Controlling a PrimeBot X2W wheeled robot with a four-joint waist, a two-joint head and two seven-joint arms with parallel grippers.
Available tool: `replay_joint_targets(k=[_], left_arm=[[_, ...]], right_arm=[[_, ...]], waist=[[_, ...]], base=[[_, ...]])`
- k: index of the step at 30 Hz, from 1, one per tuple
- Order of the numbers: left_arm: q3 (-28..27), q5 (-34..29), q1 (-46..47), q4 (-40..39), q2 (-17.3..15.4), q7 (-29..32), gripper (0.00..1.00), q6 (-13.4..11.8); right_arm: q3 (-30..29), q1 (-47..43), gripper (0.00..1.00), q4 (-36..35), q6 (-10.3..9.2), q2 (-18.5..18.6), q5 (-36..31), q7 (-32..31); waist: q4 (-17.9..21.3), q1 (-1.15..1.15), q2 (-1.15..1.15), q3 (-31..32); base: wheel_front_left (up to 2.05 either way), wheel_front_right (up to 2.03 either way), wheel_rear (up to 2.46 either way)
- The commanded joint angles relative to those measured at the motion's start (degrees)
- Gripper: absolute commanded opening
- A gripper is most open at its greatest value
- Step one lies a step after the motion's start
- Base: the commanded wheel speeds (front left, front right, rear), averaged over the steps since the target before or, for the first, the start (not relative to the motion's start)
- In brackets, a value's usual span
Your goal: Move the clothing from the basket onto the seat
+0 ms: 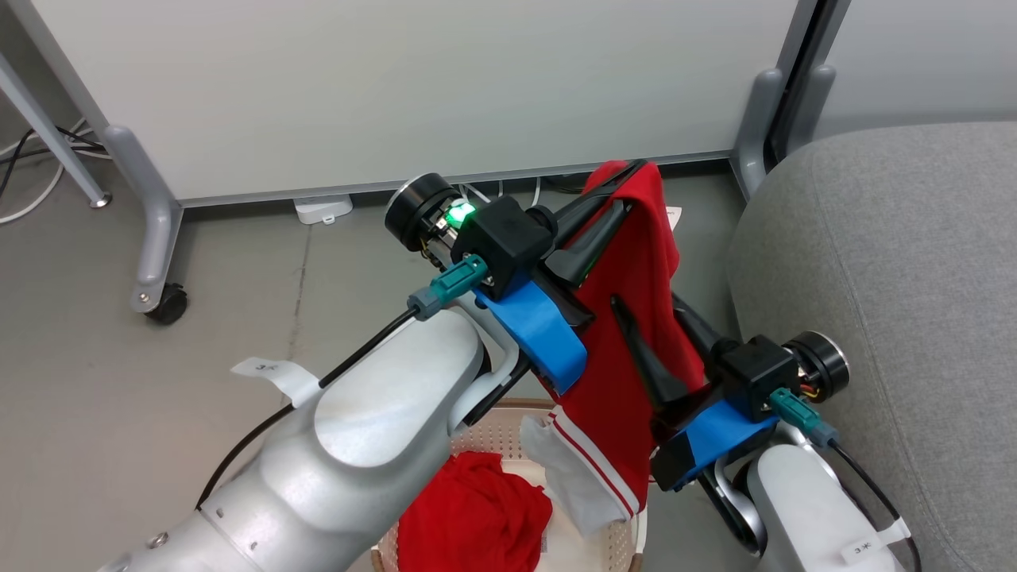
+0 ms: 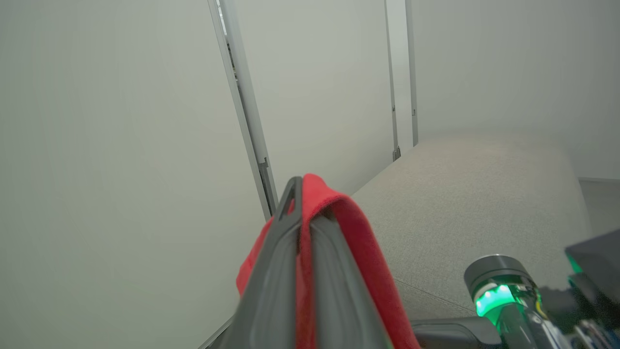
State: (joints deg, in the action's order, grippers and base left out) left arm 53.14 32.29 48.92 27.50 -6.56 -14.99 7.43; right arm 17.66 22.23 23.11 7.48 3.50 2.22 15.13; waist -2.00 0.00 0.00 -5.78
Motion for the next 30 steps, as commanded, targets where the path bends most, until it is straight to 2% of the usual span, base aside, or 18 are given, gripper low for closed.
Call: replay_joint_targets(k=[1,28,29,30], left_arm=[[0.08,-0.08,0.54,-0.22,0.13,-0.28,0.0,0.02],[0.16,0.44,-0.16,0.06,-0.15,-0.29,0.0,0.02],[0.04,0.49,-0.2,0.15,-0.07,-0.28,0.29,0.02],[0.05,0.6,-0.25,0.29,-0.01,-0.28,1.0,0.02]], right_arm=[[-0.09,0.77,0.0,0.39,0.03,-0.19,0.3,0.04],[0.36,-0.03,0.0,-1.22,0.03,-0.65,1.58,0.05],[0.36,-0.09,0.0,-1.31,0.03,-0.66,1.63,0.05],[0.36,-0.14,0.0,-1.42,0.03,-0.65,1.69,0.05]], waist=[[-0.04,0.0,0.0,0.03],[0.23,0.0,0.0,0.14],[0.23,0.0,0.0,0.14],[0.24,0.0,0.0,0.17]], base=[[0.0,0.0,0.0],[0.0,0.0,0.0],[0.0,0.0,0.0],[0.0,0.0,0.0]])
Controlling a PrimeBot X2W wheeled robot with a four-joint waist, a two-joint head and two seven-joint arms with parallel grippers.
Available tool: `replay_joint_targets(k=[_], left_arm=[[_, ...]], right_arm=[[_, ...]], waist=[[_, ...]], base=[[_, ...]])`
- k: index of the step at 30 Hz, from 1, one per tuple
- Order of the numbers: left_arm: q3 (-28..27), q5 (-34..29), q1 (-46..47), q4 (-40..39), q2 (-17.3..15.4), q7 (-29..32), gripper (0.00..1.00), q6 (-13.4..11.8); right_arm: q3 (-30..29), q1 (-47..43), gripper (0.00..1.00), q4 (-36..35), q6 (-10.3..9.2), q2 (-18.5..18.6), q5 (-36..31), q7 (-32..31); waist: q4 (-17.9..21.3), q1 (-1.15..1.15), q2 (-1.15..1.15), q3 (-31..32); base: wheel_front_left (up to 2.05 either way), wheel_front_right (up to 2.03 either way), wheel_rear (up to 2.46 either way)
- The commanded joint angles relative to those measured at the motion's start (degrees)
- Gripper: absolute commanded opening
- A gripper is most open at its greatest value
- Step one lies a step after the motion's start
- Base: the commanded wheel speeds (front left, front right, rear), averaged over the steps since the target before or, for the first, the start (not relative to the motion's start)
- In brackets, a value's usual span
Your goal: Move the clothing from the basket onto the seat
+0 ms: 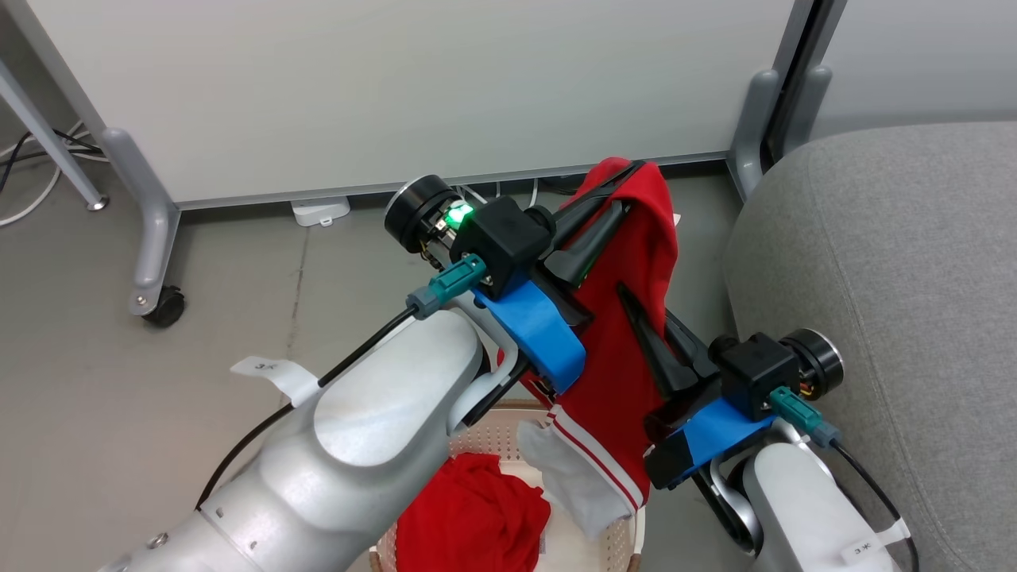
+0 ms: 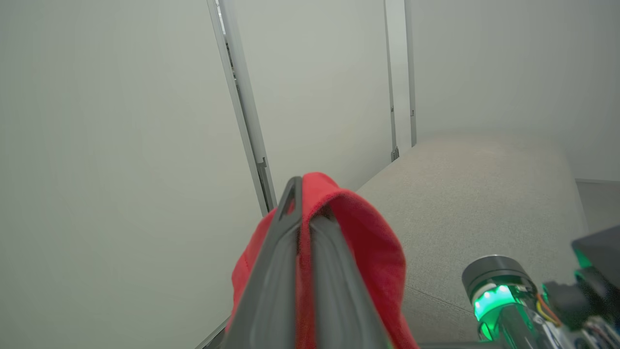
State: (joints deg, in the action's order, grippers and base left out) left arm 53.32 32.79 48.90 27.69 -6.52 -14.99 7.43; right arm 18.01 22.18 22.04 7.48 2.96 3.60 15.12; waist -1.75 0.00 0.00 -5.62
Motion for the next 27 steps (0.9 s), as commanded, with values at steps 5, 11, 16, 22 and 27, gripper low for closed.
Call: replay_joint_targets(k=[5,11,16,22,27], left_arm=[[-0.61,-0.67,-0.44,0.66,0.25,-0.28,1.0,0.02],[-0.97,-1.21,-1.07,0.94,0.22,-0.28,1.0,0.02],[-1.49,-1.77,-1.73,0.97,0.13,-0.28,1.0,0.02],[-1.69,-2.46,-2.4,1.12,0.05,-0.28,1.0,-0.03],[-1.46,-3.24,-2.84,1.3,-0.13,-0.28,1.0,-0.12]], right_arm=[[-0.12,-0.27,0.0,-0.41,0.03,-0.12,0.65,0.06],[-0.09,-0.47,0.0,-0.72,0.03,-0.12,0.79,0.06],[-0.14,-0.55,0.0,-1.01,0.03,-0.11,0.92,0.06],[-0.56,-0.54,0.0,-1.62,0.03,-0.09,1.07,0.06],[-1.45,-0.63,0.0,-2.27,0.03,-0.07,1.33,0.06]], waist=[[0.02,0.0,0.0,0.19],[0.04,0.0,0.0,0.33],[0.46,0.0,0.0,0.15],[2.17,0.0,0.0,-0.78],[4.48,0.0,0.0,-1.76]], base=[[0.0,0.0,0.0],[0.0,0.0,0.0],[0.0,0.0,0.0],[0.0,0.0,0.0],[0.0,0.0,0.0]])
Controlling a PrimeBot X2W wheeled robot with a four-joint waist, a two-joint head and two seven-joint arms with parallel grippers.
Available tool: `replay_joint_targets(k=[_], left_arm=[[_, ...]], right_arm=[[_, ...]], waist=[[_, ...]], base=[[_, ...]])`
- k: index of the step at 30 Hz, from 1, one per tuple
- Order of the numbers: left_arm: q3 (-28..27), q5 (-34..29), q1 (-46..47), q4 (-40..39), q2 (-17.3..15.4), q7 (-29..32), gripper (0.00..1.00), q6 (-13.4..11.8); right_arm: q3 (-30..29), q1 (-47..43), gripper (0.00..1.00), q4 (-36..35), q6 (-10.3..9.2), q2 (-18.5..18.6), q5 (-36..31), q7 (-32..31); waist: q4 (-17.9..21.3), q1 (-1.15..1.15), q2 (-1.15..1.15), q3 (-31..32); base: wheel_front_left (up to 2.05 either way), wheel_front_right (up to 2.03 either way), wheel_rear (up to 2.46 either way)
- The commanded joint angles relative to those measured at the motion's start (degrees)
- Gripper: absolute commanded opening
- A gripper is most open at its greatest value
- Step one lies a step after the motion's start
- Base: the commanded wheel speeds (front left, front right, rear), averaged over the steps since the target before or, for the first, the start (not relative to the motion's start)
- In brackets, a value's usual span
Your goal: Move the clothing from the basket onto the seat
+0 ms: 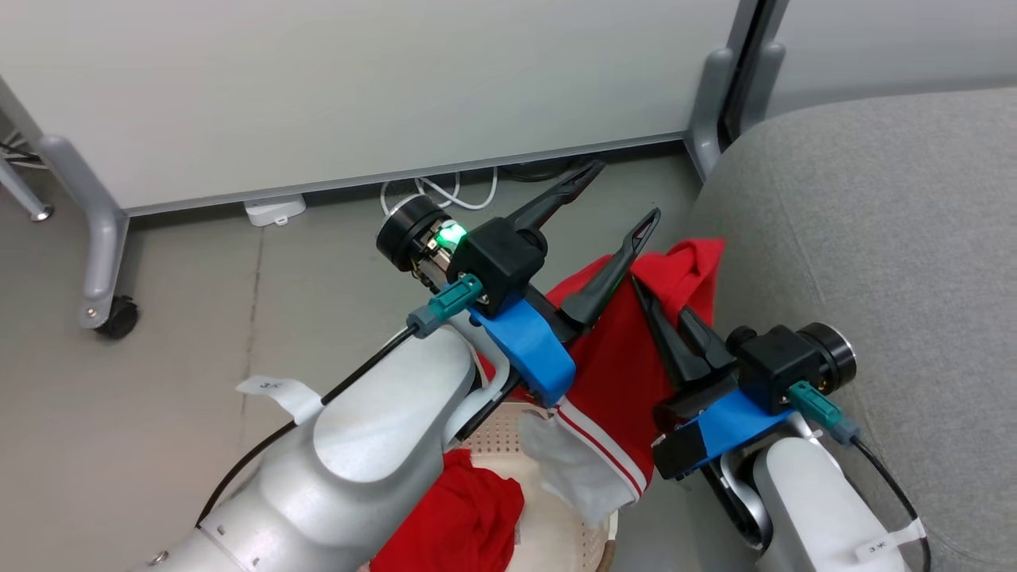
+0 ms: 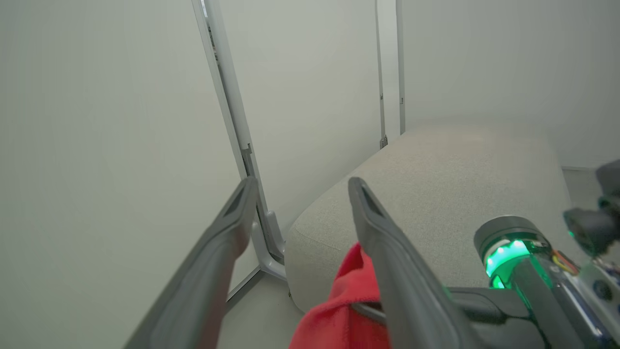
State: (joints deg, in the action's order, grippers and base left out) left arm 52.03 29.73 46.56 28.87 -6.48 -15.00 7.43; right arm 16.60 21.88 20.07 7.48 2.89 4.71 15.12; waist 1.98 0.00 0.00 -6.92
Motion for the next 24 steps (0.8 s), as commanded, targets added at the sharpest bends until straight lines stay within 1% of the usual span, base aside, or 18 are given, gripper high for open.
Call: replay_joint_targets(k=[1,12,14,24], left_arm=[[0.04,-0.5,-0.46,0.18,-0.21,-0.27,1.0,-0.14],[0.33,-1.67,-0.76,0.24,0.33,-0.27,1.0,-0.2],[0.45,-1.68,-0.72,0.24,0.44,-0.27,1.0,-0.19],[0.85,-2.53,0.73,0.61,0.51,-0.27,1.0,-0.13]], right_arm=[[-0.38,-0.4,0.0,-0.46,0.03,-0.01,0.17,0.06],[-3.52,-1.4,0.0,-2.43,0.03,-0.02,0.01,0.06],[-3.97,-1.38,0.0,-2.64,0.03,-0.02,-0.01,0.06],[-7.24,-2.15,0.0,-4.68,0.03,-0.02,0.3,0.06]], waist=[[1.21,0.0,0.0,-0.66],[7.49,0.0,0.0,-3.01],[8.0,0.0,0.0,-3.23],[13.11,0.0,0.0,-5.64]], base=[[0.0,0.0,0.0],[0.0,0.0,0.0],[0.0,0.0,0.0],[0.0,0.0,0.0]])
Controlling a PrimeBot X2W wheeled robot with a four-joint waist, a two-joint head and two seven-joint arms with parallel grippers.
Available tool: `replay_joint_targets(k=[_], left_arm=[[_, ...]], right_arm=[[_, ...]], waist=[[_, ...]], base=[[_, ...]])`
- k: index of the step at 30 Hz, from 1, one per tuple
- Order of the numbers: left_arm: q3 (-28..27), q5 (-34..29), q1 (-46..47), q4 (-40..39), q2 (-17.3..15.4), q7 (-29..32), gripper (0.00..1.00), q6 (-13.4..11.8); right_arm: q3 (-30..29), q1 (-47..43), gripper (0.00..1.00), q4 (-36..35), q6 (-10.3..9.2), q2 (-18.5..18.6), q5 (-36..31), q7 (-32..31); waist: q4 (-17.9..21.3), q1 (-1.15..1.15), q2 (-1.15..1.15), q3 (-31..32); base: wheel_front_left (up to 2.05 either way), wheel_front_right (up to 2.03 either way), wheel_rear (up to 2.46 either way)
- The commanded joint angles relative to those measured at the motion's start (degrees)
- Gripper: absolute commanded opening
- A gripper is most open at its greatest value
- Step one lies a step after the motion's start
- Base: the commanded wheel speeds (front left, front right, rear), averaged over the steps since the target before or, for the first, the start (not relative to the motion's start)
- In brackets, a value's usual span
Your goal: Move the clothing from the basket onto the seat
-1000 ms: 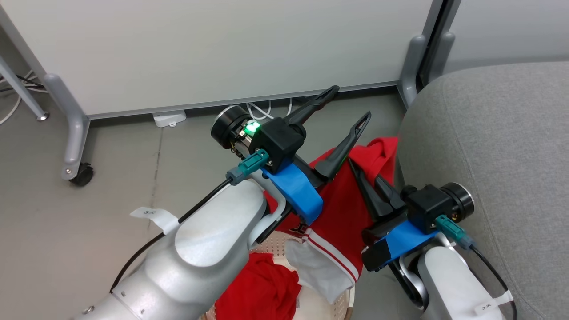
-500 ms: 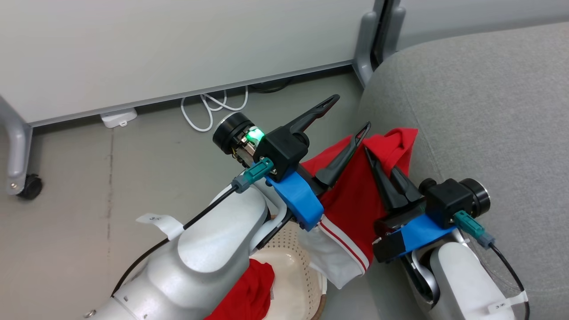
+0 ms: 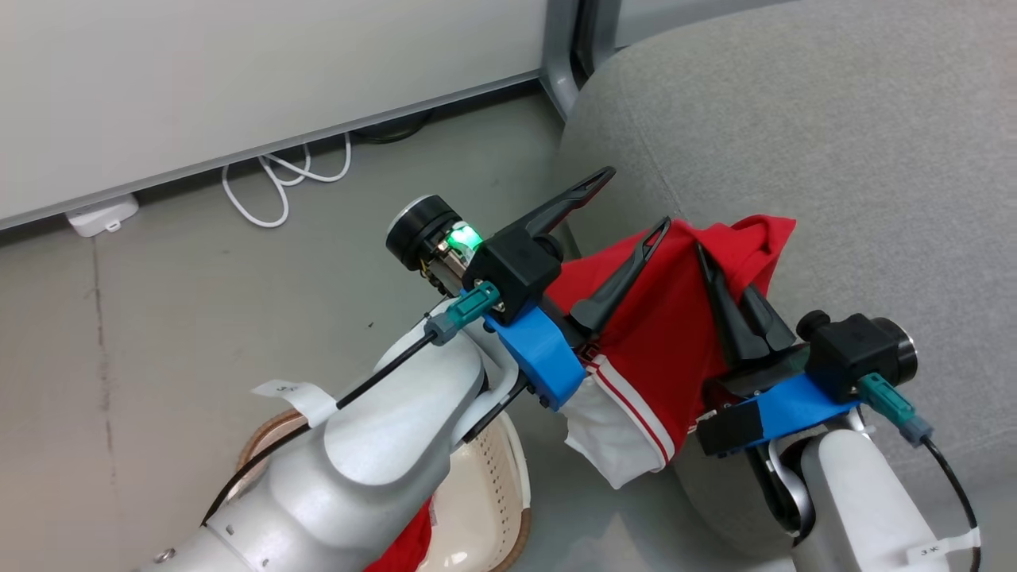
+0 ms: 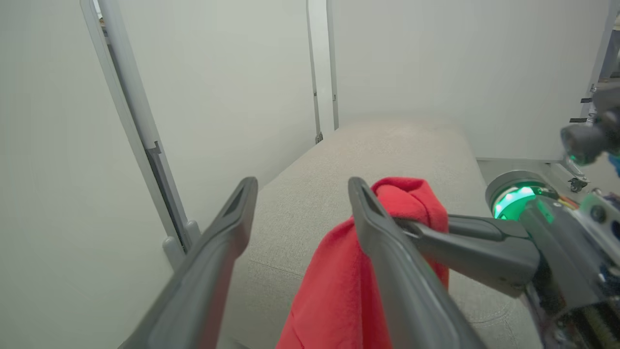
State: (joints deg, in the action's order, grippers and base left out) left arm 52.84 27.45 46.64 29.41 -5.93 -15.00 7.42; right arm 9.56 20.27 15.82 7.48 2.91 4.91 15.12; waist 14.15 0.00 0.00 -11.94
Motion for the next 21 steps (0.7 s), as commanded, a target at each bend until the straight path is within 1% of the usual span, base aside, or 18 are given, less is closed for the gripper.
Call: replay_joint_targets(k=[1,10,21], left_arm=[[0.05,-0.31,0.67,0.07,0.0,-0.27,1.0,-0.11],[0.59,-0.81,1.21,0.66,0.3,-0.28,1.0,-0.05],[0.34,-1.0,1.4,0.64,0.64,-0.28,1.0,-0.02]], right_arm=[[-0.53,-0.7,0.0,-0.62,0.03,-0.03,0.14,0.06],[-5.05,-3.12,0.0,-2.27,0.03,-0.02,-0.1,0.06],[-6.73,-4.09,0.0,-3.56,0.03,-0.02,-0.18,0.06]], waist=[[1.36,0.0,0.0,-0.78],[4.19,0.0,0.0,-1.85],[4.94,0.0,0.0,-2.38]], base=[[0.0,0.0,0.0],[0.0,0.0,0.0],[0.0,0.0,0.0]])
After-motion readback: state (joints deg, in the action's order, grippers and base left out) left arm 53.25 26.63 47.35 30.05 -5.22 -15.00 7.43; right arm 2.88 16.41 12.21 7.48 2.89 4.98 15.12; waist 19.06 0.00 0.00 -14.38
